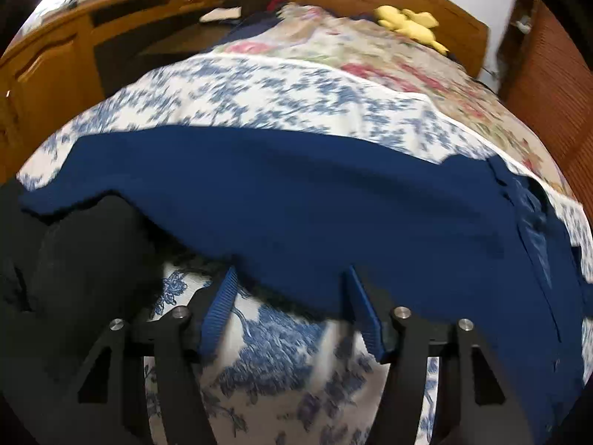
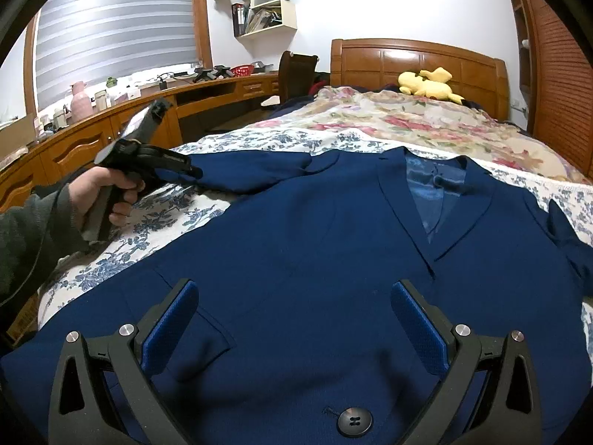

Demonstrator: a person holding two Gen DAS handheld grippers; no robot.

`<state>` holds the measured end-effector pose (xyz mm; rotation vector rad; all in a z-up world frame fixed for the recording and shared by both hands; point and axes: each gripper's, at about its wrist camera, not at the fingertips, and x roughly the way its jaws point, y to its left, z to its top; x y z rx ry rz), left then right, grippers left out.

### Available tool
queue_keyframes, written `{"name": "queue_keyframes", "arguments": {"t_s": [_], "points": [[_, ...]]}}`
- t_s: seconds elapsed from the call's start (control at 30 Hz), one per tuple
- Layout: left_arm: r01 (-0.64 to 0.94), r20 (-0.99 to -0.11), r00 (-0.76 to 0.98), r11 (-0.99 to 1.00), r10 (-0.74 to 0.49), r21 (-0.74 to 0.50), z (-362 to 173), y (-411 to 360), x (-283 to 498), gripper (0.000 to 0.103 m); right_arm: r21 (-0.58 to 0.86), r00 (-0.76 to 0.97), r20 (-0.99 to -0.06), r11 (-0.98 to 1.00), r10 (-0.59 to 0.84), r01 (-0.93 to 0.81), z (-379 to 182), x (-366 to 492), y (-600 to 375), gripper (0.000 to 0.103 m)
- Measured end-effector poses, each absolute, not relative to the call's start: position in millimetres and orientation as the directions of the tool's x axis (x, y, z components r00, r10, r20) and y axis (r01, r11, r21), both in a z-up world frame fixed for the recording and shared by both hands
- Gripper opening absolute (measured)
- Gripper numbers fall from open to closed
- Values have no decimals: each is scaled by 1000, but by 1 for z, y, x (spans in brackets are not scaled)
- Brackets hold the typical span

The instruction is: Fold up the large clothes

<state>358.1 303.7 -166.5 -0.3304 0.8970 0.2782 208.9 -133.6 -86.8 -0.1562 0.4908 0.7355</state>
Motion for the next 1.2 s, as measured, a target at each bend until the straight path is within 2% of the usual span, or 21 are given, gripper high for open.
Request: {"name": "queue_keyframes", "arguments": {"t_s": [0.33, 0.4, 0.43, 0.63, 0.83, 0.9, 1.03, 1.2], "points": [[-446, -835, 536, 881, 121, -158, -173, 310, 368, 62, 38, 633, -478, 735, 609, -677, -90, 210, -133, 103], [-443, -832, 541, 883, 127, -153, -171, 309, 371, 37, 39, 633, -478, 735, 609, -677, -90, 210, -132, 103], [-440, -830, 543, 885, 126, -154, -170, 308, 372, 7, 39, 634, -477, 735, 609, -677, -91, 210, -132, 103], [-373, -796, 569, 927, 204, -29, -126, 273, 376, 2, 37, 633, -481, 736, 606, -676, -92, 210, -131, 103], [-235, -720, 678, 972, 144, -27, -56, 205, 361, 1, 52, 633, -470, 735, 616, -676, -91, 210, -134, 103], [-165, -707, 697, 986, 122, 8, -43, 172, 355, 1, 56, 633, -468, 736, 616, -675, -92, 210, -136, 103], [-74, -708, 703, 997, 70, 26, -36, 136, 345, 1, 57, 634, -467, 736, 617, -674, -93, 210, -135, 103], [-45, -719, 687, 994, 102, 98, -42, 128, 334, 2, 51, 636, -470, 738, 612, -673, -93, 211, -132, 103]]}}
